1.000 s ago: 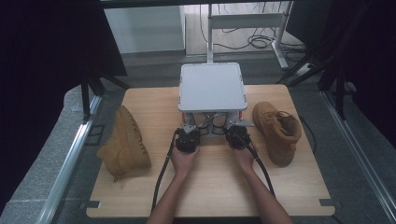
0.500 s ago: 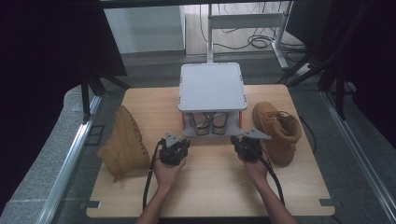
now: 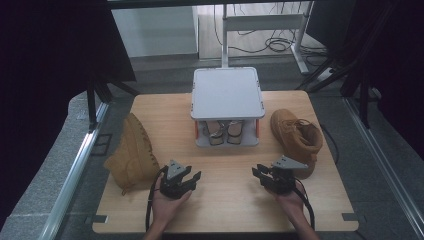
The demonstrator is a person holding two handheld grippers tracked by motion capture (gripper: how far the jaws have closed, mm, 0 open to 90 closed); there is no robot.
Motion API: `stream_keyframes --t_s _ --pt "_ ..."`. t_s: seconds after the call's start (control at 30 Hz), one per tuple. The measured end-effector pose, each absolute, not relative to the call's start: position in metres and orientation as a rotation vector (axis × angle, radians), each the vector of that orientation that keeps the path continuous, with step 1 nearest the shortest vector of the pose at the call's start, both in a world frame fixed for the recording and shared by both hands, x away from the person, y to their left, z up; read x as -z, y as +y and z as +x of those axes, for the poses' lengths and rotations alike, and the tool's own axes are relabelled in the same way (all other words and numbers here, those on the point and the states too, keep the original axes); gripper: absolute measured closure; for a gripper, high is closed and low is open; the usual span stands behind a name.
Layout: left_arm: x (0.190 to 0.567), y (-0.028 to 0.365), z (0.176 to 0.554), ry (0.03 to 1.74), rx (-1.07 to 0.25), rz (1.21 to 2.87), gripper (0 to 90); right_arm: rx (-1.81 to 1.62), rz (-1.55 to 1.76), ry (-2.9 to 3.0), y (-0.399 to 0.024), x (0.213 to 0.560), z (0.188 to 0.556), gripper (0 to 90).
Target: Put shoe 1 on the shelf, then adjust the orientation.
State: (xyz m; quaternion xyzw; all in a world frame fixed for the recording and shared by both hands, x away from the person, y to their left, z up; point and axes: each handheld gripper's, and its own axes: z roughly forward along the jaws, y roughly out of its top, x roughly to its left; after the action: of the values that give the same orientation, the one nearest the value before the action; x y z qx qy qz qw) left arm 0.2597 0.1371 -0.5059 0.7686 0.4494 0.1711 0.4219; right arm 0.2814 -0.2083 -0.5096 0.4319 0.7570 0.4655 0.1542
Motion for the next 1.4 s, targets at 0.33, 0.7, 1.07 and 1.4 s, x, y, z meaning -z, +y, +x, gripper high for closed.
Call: stream_keyframes --t_s 0.33,0.7,1.07,1.4 --pt "0.496 0.153 0.250 1.120 -0.421 1.919 44.9 -1.326 1.243 2.194 -0.221 0.517 0.272 56.6" --pt "0.468 0.195 0.245 1.146 -0.506 1.850 41.6 -1.318 1.248 2.170 -0.227 0.516 0.268 54.3" --pt "0.460 0.231 0.247 1.200 -0.505 1.860 54.7 -1.295 1.245 2.162 -0.229 0.516 0.268 55.1" --pt "0.457 0.265 0.244 1.284 -0.542 1.777 83.9 -1.282 1.259 2.157 -0.233 0.517 0.268 55.1"
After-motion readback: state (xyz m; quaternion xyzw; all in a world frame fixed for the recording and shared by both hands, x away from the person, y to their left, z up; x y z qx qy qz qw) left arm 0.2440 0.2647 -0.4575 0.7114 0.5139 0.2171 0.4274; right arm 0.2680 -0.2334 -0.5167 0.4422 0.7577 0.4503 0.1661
